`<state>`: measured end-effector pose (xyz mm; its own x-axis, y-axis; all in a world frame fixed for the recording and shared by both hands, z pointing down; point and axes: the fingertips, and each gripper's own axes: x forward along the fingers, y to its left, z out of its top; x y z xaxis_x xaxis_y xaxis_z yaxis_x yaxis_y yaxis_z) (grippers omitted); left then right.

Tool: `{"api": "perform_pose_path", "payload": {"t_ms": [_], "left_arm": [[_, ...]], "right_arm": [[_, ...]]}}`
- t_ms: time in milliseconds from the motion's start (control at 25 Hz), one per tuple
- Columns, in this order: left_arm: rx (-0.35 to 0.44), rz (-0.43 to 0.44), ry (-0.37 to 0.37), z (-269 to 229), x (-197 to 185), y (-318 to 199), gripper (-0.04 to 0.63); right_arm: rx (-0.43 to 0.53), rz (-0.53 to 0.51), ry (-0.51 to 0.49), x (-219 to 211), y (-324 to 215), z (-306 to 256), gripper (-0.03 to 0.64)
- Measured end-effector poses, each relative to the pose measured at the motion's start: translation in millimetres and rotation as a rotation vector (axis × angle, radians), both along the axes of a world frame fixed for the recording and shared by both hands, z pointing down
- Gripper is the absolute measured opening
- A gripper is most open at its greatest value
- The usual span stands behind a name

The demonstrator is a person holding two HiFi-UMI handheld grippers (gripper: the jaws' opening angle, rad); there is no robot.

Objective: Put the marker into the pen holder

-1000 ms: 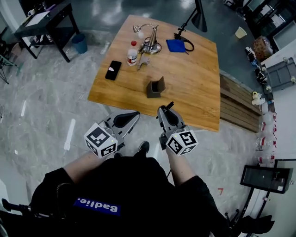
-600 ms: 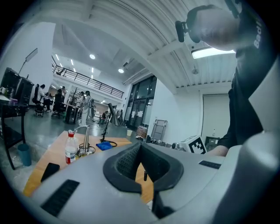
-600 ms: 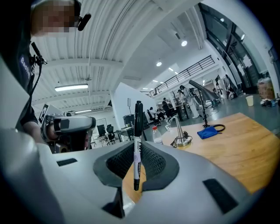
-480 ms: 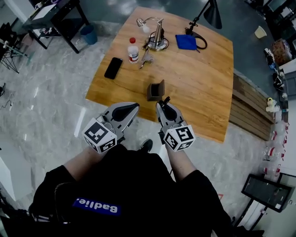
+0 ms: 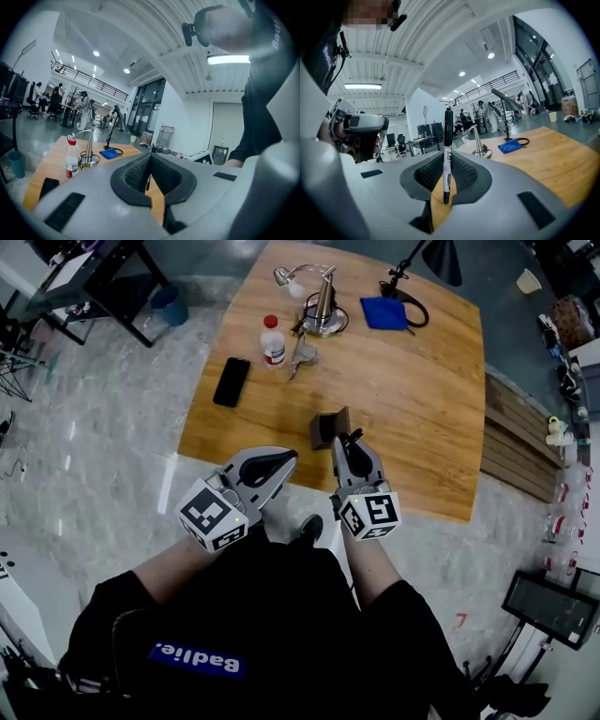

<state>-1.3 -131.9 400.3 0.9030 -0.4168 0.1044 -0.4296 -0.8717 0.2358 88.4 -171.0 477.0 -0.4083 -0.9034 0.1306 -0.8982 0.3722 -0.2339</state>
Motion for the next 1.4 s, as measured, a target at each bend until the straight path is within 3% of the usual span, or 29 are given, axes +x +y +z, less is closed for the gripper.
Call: {"api": "perform_pose_path", "payload": {"t_ms": [360,600,960,1400], "left_arm": [[-0.053,0.168,-0.017,34,-26,-18,0.009],[-0.06,0.24,-0.041,52,-40,-15,0.009],[-0.095,0.298,-0.081,71,-59,-6,0.009],[-0.114,0.297,-0.117,80,-64,3,0.009]], "right_arm": [[0.02,0.24,0.029,2,-29,36,0.046],[0.046,0.343,0.033,6,-34,55,0.046],[0.084,0.377,0.161,-1,-39,76,0.046],[0.069,0.36,0.183,-3,-44,92,0.047]]}}
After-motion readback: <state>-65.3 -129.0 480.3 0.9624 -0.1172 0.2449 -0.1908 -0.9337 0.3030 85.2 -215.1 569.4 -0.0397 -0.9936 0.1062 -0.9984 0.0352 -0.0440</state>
